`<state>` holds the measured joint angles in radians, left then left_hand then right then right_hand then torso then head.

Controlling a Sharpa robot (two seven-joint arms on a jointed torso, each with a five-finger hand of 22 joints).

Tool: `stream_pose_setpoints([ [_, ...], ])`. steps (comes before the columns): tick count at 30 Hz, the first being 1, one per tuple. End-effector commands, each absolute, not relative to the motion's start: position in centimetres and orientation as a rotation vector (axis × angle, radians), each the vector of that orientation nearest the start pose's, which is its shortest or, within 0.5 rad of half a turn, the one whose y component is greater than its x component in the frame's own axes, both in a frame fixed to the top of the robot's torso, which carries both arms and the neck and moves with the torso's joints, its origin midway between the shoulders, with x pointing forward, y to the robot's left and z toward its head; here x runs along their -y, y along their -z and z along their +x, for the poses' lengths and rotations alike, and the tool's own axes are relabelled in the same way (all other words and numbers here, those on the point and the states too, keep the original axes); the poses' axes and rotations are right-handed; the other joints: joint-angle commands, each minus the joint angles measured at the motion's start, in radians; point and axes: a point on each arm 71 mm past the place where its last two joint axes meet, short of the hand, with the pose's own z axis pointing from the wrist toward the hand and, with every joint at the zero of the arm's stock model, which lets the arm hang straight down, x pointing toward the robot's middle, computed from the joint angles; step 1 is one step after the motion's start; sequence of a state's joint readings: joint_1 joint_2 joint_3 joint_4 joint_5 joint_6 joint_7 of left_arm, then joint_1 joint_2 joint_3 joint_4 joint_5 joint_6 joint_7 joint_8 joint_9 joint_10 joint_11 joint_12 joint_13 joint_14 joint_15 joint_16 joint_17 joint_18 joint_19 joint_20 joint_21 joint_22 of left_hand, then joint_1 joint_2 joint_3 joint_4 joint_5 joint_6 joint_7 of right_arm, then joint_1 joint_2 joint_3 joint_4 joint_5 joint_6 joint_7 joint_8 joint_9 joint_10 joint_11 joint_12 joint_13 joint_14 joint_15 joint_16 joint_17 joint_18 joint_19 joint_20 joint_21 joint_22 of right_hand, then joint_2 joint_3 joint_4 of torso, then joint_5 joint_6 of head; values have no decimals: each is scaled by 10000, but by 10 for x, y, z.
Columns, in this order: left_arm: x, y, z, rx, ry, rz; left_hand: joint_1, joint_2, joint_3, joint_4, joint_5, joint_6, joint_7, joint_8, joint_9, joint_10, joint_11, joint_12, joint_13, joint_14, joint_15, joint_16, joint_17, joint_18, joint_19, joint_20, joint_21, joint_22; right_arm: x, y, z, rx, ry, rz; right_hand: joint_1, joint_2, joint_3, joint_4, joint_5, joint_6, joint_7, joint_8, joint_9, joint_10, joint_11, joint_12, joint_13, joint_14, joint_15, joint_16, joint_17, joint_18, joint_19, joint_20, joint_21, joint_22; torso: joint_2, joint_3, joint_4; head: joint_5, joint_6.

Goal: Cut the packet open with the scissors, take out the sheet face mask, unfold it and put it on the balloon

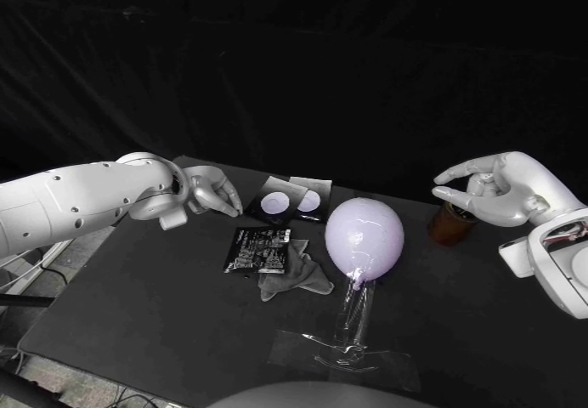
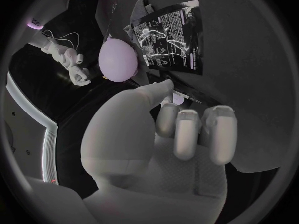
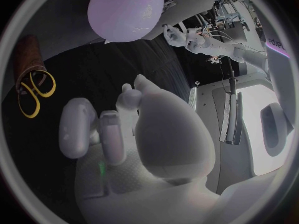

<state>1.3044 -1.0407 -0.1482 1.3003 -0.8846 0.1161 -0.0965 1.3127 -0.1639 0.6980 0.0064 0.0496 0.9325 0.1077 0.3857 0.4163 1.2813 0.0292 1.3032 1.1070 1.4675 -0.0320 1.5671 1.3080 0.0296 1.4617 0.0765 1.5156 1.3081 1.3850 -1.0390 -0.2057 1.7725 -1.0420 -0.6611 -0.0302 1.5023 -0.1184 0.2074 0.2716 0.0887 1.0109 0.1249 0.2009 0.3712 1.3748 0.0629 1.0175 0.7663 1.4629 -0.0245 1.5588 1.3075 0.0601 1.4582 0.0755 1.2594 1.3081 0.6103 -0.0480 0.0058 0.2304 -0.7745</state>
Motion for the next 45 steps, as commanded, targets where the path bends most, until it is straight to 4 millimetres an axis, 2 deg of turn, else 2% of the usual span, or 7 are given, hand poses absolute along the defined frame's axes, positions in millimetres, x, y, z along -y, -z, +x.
stream_pose_setpoints([
  [1, -377, 204, 498, -20551, 5434, -4721, 0, -242, 26, 80, -10, -348, 118, -277, -197, -1079, 49, -1076, -1478, 1033, 102, 37, 2628, 122, -227, -10, -179, 1003, 234, 130, 447, -14447, -8457, 2244, -34, 8, 56, -2, -39, -72, 21, 22, 7, 1492, -193, 4732, 7410, 986, -16, 24, 2163, -51, 337, -1, -59, 1900, 2, 8, -8, 177, -36],
  [3, -378, 206, 498, -20545, 5296, -4724, -242, -683, -170, 242, -38, -899, 297, -621, -377, -3031, 101, -3135, -3920, 938, 194, -42, 2440, 327, -947, 68, -622, 139, 234, 130, 447, -14462, -8477, 2245, -36, 7, 58, -1, -42, -82, 25, 19, 6, 1483, -190, 4718, 7400, 984, -14, 22, 2152, -49, 334, 0, -65, 1898, 0, 12, -11, 185, -45],
  [8, -379, 209, 496, -20644, 4887, -4387, -168, -978, -354, 267, -28, -1249, 329, -840, -512, -3205, 230, -3672, -4303, 643, 233, -290, 1904, 468, -1417, 111, -957, -427, 233, 133, 447, -14533, -8519, 2265, -42, -5, 70, -4, -50, -137, 46, -1, 2, 1439, -173, 4651, 7351, 983, -1, 22, 2152, -46, 322, 8, -87, 1892, -1, 14, -17, 222, -77],
  [18, -376, 211, 489, -20709, 4575, -3497, 549, -845, -3116, 1036, -30, -1697, 326, -929, -806, -4655, 609, -5800, -6073, -3921, 660, -4227, -3746, 1533, -5782, 530, -5359, -5985, 231, 138, 447, -14610, -8611, 2286, -50, -12, 83, -5, -52, -191, 67, -21, -2, 1389, -154, 4575, 7295, 977, 14, 15, 2123, -38, 305, 18, -135, 1880, -3, 19, -16, 161, -111],
  [26, -355, 203, 487, -19446, 5465, -2255, 1737, -404, -5225, 2148, -56, -1541, 397, -690, -995, -5706, 1637, -7264, -7674, -8248, 1863, -8009, -6630, 1303, -7293, 1617, -9292, -8366, 231, 139, 447, -14611, -8627, 2293, -51, -12, 85, -5, -52, -199, 70, -23, -3, 1378, -151, 4558, 7282, 977, 16, 14, 2120, -37, 302, 20, -144, 1878, 4, 5, -7, 70, -70],
  [32, -334, 201, 478, -18395, 5982, -957, 2287, -743, -7405, 2912, 23, -1867, 315, -742, -1189, -6236, 1774, -8079, -8663, -9662, 2289, -9822, -8180, 1013, -8376, 2148, -11660, -9887, 230, 141, 446, -14640, -8655, 2290, -51, -12, 85, -5, -52, -199, 70, -23, -3, 1378, -151, 4558, 7282, 977, 16, 14, 2120, -37, 302, 20, -144, 1878, 14, 17, -13, 40, -89],
  [45, -313, 230, 449, -18379, 5581, 805, 1959, -1458, -9277, 2955, 28, -3604, 624, -1274, -1505, -7964, 1081, -9559, -9699, -13028, 1625, -13695, -11209, 281, -11778, 2160, -14050, -11723, 229, 144, 445, -14708, -8709, 2287, -51, -5, 97, -6, -50, -213, 77, -27, -2, 1361, -145, 4531, 7263, 970, 23, 8, 2089, -29, 287, 25, -192, 1867, -6, 5, 4, -10, -145],
])
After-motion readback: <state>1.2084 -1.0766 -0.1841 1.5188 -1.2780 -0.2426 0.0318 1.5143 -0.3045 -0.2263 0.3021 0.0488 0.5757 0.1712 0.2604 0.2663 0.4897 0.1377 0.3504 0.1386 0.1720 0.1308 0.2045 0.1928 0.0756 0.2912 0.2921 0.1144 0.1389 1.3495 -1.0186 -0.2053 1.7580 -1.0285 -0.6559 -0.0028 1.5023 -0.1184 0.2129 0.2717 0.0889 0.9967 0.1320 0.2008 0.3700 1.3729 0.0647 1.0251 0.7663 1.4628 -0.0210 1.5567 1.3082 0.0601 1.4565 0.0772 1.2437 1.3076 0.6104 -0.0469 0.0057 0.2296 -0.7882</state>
